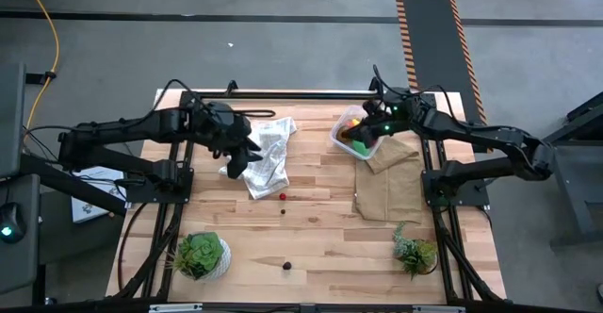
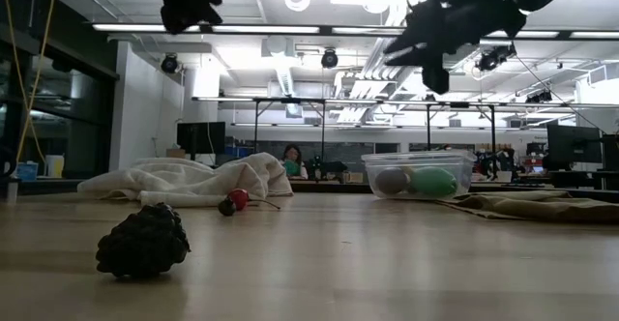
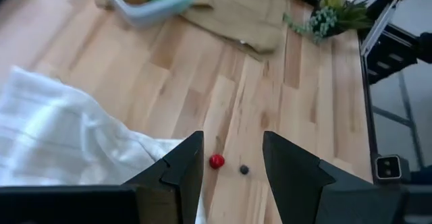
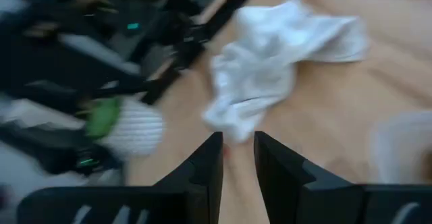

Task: Pick and placing Produce into tupperware
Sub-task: Put the red cherry into the transparent bin

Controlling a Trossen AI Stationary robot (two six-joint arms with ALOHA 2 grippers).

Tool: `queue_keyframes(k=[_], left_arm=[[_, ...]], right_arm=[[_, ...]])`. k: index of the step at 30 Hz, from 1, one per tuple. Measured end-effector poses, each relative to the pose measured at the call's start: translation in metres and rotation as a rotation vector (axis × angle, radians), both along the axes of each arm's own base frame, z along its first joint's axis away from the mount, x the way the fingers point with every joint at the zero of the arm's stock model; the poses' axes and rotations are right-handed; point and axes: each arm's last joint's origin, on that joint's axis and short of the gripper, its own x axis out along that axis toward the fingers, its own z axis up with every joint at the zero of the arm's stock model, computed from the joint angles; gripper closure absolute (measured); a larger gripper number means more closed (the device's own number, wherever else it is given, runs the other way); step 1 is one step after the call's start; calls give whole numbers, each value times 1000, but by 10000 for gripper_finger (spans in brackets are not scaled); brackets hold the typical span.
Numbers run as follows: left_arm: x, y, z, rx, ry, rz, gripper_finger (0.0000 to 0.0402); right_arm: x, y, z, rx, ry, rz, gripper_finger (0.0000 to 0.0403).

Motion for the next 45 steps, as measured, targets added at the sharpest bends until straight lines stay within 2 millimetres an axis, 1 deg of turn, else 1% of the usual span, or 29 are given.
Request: queue_keyframes(k=[3, 8, 11, 14, 17, 20, 24, 28, 31, 38, 45], left_arm=[[2, 1, -19, -41, 9, 25, 261], [4, 1, -48, -66, 28, 34, 261], [4, 0, -63, -18, 27, -30, 261], [5, 0, -72, 58, -3, -135, 261], [8, -2, -75, 114, -21, -230, 261], [15, -9, -81, 152, 14, -265, 261], [30, -24, -92, 185, 31, -348, 261], [42, -36, -109, 252, 132, -318, 261], [47, -36, -121, 242, 188, -275, 261], [62, -36, -136, 201, 180, -234, 261], [70, -50, -156, 184, 246, -289, 261]], right_arm=[[5, 10, 2, 32, -22, 62, 327], [14, 36, 2, 31, -16, 170, 327], [17, 49, 2, 34, -9, 204, 327], [19, 57, 1, 35, -2, 223, 327], [20, 63, 1, 44, 3, 232, 327], [21, 68, 1, 56, 8, 244, 327], [22, 75, 0, 58, 21, 237, 327], [22, 80, -1, 37, 37, 213, 327], [23, 83, -1, 29, 38, 212, 327], [24, 90, -1, 6, 40, 216, 327], [22, 92, -2, -7, 58, 231, 327]])
